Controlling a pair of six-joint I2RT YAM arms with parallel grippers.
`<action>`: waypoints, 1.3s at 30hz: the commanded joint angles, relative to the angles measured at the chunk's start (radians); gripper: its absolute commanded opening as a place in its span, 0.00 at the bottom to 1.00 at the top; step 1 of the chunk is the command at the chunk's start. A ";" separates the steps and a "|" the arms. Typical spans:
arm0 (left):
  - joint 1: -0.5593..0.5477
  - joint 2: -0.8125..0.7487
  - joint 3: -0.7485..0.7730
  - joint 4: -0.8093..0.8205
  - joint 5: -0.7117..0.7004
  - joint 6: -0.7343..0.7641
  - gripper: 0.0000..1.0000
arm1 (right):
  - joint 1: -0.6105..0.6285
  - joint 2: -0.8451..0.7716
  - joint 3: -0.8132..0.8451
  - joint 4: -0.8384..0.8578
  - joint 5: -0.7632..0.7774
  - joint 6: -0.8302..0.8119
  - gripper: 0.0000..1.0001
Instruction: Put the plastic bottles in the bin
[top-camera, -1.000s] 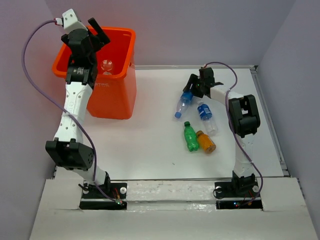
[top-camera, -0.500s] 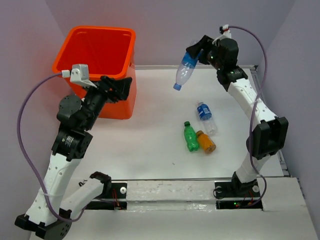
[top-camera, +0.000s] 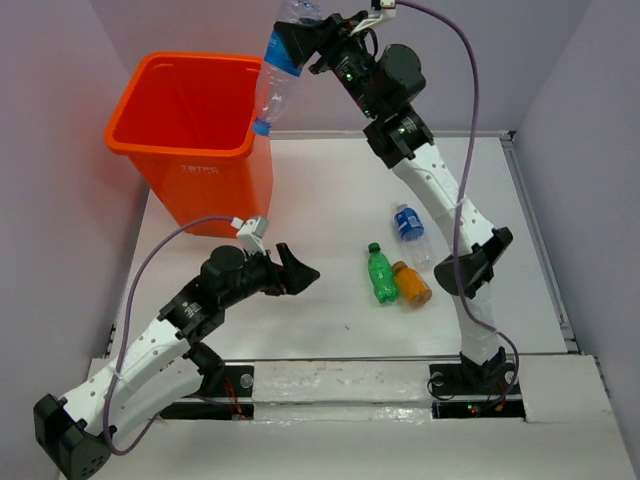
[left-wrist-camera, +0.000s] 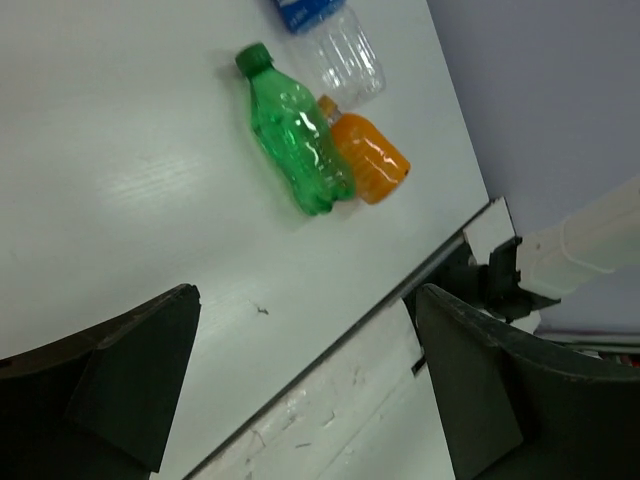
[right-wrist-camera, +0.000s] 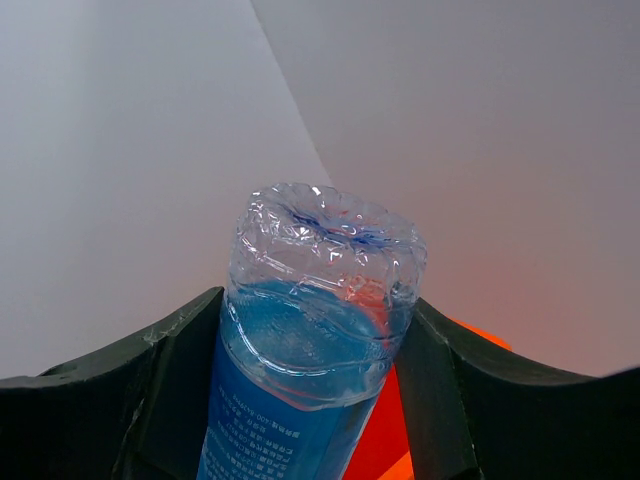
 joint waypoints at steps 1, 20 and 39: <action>-0.119 0.031 -0.074 0.145 -0.041 -0.086 0.99 | 0.041 0.117 0.062 0.236 0.101 -0.060 0.51; -0.396 0.458 -0.069 0.417 -0.395 -0.292 0.99 | 0.171 0.263 0.052 0.215 0.057 -0.508 1.00; -0.423 0.935 0.325 0.356 -0.637 -0.290 0.99 | -0.020 -0.927 -1.432 0.010 0.252 -0.309 0.96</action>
